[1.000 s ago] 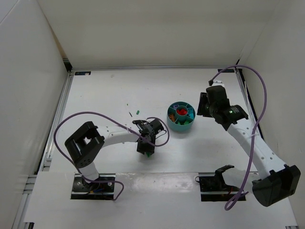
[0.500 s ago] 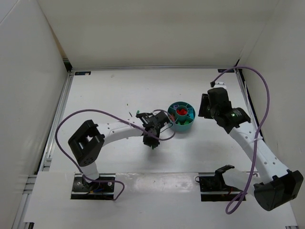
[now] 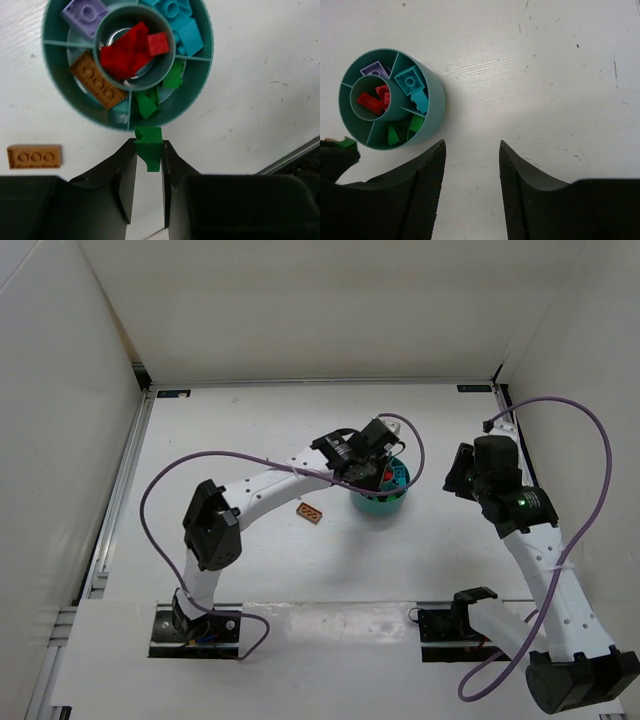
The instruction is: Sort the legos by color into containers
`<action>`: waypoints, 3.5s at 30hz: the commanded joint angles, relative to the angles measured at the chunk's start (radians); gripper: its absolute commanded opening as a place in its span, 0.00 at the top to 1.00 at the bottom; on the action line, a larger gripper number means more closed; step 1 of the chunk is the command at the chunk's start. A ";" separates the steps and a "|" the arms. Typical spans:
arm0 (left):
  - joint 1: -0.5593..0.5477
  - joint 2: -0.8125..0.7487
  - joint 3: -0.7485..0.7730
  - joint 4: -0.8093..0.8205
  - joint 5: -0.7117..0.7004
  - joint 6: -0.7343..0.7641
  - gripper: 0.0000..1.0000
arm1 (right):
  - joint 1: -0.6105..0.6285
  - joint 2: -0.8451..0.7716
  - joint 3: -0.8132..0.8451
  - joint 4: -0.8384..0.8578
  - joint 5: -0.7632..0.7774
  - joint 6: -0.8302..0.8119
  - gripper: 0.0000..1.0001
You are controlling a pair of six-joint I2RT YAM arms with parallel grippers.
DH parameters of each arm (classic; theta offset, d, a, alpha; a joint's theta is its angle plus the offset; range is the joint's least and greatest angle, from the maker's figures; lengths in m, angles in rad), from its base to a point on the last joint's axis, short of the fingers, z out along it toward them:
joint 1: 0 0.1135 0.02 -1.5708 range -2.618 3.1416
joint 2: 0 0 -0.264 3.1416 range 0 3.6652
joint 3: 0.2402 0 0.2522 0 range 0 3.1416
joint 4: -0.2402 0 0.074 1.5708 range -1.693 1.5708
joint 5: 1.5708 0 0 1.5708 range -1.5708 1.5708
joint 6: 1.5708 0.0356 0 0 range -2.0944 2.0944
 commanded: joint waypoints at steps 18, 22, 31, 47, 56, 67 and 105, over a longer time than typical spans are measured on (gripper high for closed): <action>-0.007 0.099 0.141 -0.025 0.002 0.034 0.69 | -0.055 -0.013 0.002 -0.008 -0.086 -0.020 0.48; -0.010 0.080 0.075 0.047 -0.041 -0.014 0.68 | -0.056 -0.015 -0.001 0.002 -0.106 -0.026 0.48; -0.063 0.051 -0.015 0.207 -0.273 -0.096 0.67 | -0.056 -0.004 -0.001 0.008 -0.157 -0.034 0.48; -0.077 0.028 -0.051 0.244 -0.302 -0.099 0.39 | -0.046 -0.008 -0.007 0.009 -0.167 -0.036 0.48; -0.080 -0.112 -0.100 0.227 -0.290 -0.087 0.23 | -0.033 -0.019 -0.004 0.015 -0.163 -0.050 0.48; -0.036 -0.410 -0.366 0.100 -0.381 -0.158 0.10 | 0.159 0.062 0.063 0.034 -0.054 -0.074 0.46; 0.039 -1.312 -1.000 -0.456 -0.385 -0.692 0.00 | 0.646 1.527 1.250 -0.083 0.026 0.283 0.49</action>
